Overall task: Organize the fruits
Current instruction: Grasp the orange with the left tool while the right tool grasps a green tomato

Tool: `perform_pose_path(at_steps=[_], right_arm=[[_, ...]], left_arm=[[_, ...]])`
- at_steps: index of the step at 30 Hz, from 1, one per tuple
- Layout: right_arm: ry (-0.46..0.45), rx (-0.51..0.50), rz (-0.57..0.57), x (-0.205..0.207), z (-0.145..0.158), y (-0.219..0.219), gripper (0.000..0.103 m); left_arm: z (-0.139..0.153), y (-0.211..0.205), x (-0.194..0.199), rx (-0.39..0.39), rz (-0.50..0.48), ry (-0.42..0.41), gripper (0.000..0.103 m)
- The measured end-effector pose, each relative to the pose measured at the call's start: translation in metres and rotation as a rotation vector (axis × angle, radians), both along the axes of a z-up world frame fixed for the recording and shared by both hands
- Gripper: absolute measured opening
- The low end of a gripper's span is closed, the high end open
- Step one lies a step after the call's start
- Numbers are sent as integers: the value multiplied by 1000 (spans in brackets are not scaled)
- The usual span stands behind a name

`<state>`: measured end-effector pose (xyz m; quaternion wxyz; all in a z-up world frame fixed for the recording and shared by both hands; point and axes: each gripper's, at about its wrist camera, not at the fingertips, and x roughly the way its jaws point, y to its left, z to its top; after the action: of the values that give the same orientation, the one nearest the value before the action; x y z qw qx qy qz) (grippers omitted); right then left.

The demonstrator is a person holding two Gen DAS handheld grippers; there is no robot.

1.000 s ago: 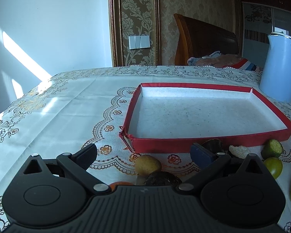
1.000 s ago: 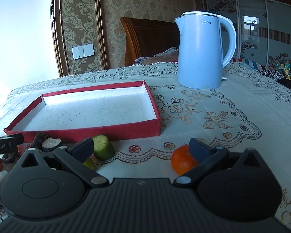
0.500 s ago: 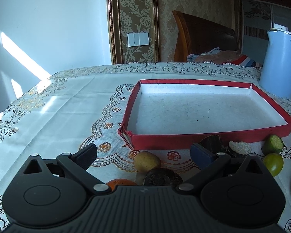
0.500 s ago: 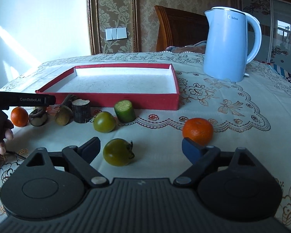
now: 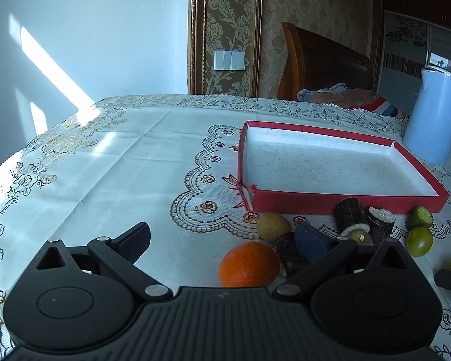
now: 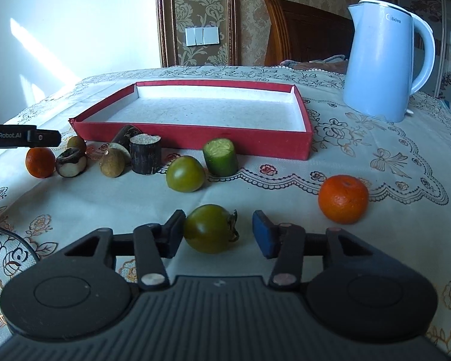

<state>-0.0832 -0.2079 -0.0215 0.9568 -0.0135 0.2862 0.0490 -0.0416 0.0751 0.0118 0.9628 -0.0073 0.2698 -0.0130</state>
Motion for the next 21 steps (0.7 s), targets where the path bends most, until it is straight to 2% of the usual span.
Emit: perform_pose_path(at_steps=[3,11,14,21], right_arm=[[-9,-10,9,-2,0,2,37],[-13,-18,7,-2,0,3,37],[-12,-17,7,-2,-1,2,37],[-12,-21,7,-2,-1,2,37]], left_arm=[[-3,7,-13,32,5,-6,103],[-4,-6,-19,124,-93,-10,103],[-7,-10,-12,153,-88,3,103],[-14,2,4,70,-80,72,103]])
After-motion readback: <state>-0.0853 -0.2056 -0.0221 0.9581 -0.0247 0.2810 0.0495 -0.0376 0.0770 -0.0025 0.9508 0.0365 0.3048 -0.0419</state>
